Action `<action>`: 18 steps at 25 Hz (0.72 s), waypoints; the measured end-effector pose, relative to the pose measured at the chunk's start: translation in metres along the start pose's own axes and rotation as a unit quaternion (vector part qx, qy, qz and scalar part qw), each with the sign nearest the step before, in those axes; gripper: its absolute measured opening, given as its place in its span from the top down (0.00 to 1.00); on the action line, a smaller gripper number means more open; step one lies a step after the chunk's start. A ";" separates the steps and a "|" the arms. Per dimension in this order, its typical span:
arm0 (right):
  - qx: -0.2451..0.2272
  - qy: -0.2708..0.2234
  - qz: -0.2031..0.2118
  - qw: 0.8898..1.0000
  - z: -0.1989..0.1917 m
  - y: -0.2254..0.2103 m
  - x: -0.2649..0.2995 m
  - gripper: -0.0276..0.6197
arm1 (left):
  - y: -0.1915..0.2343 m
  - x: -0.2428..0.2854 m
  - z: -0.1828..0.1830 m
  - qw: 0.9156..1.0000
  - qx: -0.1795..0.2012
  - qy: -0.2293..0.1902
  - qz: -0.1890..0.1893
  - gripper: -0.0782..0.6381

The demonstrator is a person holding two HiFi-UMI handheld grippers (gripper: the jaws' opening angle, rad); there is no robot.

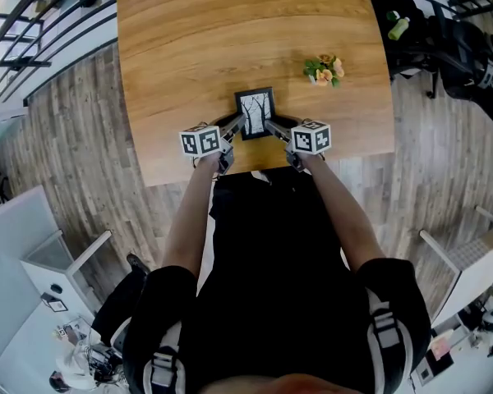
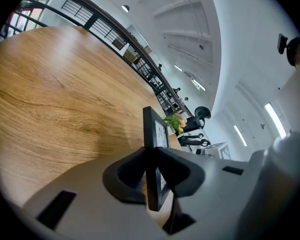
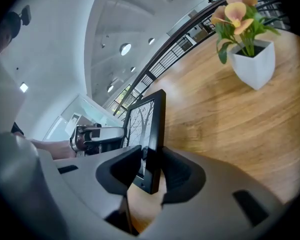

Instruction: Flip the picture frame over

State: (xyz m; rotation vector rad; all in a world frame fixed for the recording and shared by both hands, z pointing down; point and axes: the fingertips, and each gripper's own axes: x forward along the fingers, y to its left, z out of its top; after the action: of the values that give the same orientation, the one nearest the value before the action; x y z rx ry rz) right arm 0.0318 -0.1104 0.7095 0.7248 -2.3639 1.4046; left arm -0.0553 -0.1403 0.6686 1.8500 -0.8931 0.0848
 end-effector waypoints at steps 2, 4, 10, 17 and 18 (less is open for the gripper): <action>-0.003 0.007 -0.013 1.000 0.001 -0.002 0.005 0.75 | 0.009 0.002 0.002 1.000 0.002 -0.003 0.019 0.76; -0.007 0.013 -0.026 1.000 0.001 -0.006 0.010 0.75 | 0.017 0.007 0.000 1.000 -0.009 -0.003 0.025 0.76; -0.018 0.027 -0.060 0.998 0.001 -0.020 0.025 0.75 | 0.033 0.015 0.002 0.998 0.007 0.005 0.056 0.76; -0.038 0.055 -0.107 0.992 0.003 -0.031 0.040 0.74 | 0.051 0.023 0.006 0.995 0.037 0.017 0.088 0.75; -0.043 0.057 -0.112 0.991 0.004 -0.031 0.042 0.74 | 0.054 0.023 0.007 0.995 0.035 0.017 0.092 0.75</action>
State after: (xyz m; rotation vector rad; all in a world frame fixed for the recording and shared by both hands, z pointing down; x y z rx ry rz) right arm 0.0143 -0.1373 0.7507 0.8322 -2.1655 1.2094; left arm -0.0735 -0.1687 0.7172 1.8213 -1.0469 0.2645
